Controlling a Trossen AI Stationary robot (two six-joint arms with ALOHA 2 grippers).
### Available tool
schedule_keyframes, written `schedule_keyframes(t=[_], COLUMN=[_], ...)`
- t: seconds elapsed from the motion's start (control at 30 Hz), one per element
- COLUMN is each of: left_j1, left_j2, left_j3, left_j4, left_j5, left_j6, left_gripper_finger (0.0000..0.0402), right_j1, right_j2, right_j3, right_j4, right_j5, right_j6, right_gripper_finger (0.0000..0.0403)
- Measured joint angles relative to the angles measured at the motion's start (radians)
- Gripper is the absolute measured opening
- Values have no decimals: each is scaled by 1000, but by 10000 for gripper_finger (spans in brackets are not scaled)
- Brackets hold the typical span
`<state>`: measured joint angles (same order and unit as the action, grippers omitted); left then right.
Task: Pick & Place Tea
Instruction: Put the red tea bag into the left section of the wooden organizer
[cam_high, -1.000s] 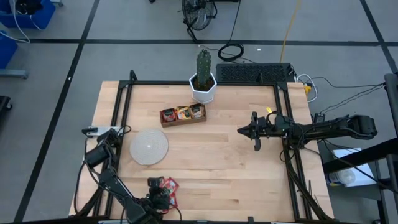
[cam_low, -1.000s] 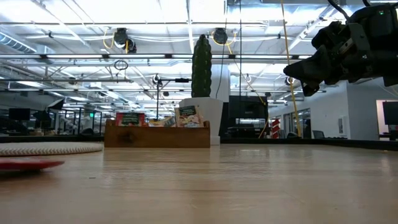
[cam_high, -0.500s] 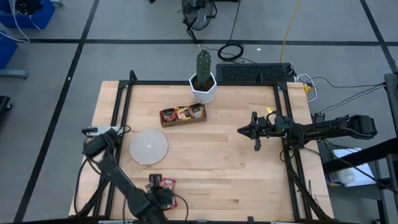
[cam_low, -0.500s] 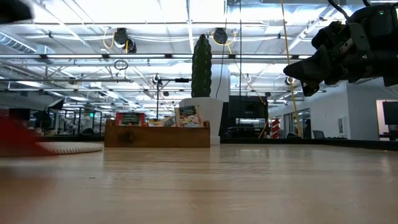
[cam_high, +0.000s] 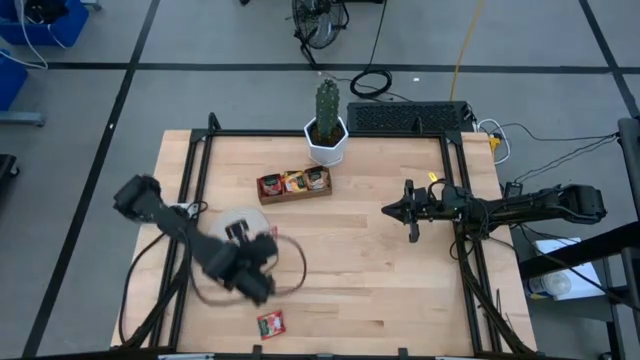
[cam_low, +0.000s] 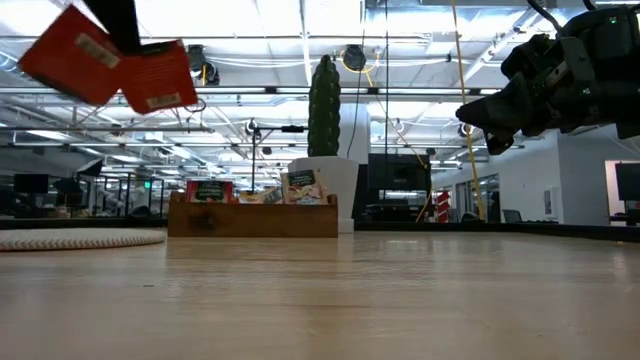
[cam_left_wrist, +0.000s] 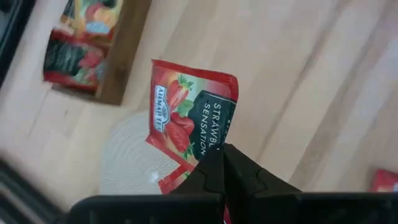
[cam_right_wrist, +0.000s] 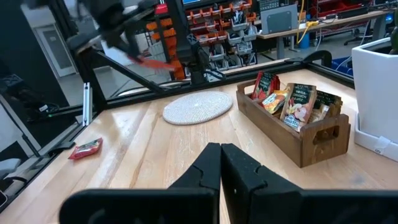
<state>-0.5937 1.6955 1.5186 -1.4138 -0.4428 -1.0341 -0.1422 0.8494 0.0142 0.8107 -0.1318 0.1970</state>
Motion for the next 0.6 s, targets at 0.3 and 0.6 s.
schedule_keyframes(t=[0.3,0.6], left_j1=[272,266], left_j2=[-166,-100], left_j3=[-90,-469], left_j4=[204,793], left_j5=[81,130], left_j6=[288,413], left_gripper_finger=[0,0], right_j1=[0,0], right_j2=[0,0], right_j3=[0,0], right_j4=[0,0], right_j5=[0,0], right_j6=[0,0], right_gripper_finger=[0,0])
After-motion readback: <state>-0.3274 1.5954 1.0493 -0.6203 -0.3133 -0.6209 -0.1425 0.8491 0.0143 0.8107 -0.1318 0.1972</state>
